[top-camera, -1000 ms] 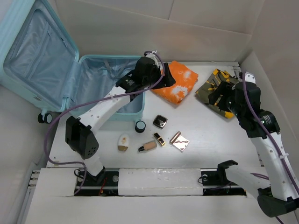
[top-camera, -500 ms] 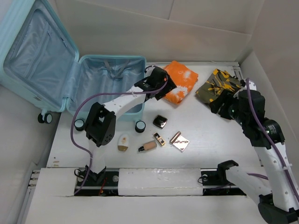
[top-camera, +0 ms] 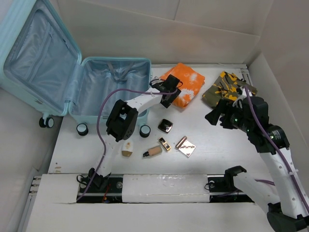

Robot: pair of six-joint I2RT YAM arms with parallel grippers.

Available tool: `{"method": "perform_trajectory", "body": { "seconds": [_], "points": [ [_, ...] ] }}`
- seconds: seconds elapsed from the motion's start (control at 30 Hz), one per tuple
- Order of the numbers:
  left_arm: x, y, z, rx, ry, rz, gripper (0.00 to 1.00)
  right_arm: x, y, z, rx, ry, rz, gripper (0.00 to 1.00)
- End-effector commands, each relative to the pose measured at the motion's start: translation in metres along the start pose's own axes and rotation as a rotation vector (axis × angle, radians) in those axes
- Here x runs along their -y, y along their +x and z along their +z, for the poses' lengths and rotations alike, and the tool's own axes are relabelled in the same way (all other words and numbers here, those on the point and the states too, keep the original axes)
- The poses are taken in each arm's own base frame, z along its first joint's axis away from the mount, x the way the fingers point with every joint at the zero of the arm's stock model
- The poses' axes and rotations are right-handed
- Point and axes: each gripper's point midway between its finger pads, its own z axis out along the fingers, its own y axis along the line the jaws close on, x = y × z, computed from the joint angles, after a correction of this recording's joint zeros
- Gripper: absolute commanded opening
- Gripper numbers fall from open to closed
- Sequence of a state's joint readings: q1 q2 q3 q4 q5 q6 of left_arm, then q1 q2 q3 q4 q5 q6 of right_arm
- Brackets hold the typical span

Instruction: Pack the luggage

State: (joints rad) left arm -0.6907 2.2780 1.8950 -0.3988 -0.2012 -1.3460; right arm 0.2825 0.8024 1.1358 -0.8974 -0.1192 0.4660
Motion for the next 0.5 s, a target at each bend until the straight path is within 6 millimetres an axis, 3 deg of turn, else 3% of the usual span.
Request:
{"method": "perform_trajectory", "body": {
  "seconds": [0.0,0.1,0.27,0.33,0.43,0.47],
  "points": [
    [-0.003,-0.019,-0.001,0.087,-0.076,-0.082,0.67,-0.019,-0.011,-0.010,0.052,-0.095,-0.051,0.85],
    [-0.019,-0.017,0.018,0.081,-0.134,-0.121,0.67,-0.024,-0.009,-0.014,0.053,-0.118,-0.059,0.88],
    [-0.008,-0.015,0.033,0.081,-0.119,-0.157,0.70,-0.028,-0.005,-0.018,0.043,-0.142,-0.074,0.94],
    [-0.014,-0.011,0.043,0.081,-0.148,-0.170,0.71,-0.030,-0.004,-0.021,0.047,-0.153,-0.080,0.94],
    [-0.009,-0.007,0.049,0.062,-0.138,-0.196,0.71,-0.033,-0.001,-0.027,0.045,-0.177,-0.082,0.94],
    [-0.018,-0.009,0.058,0.065,-0.159,-0.198,0.71,-0.033,-0.002,-0.029,0.053,-0.181,-0.083,0.94]
  ]
}}
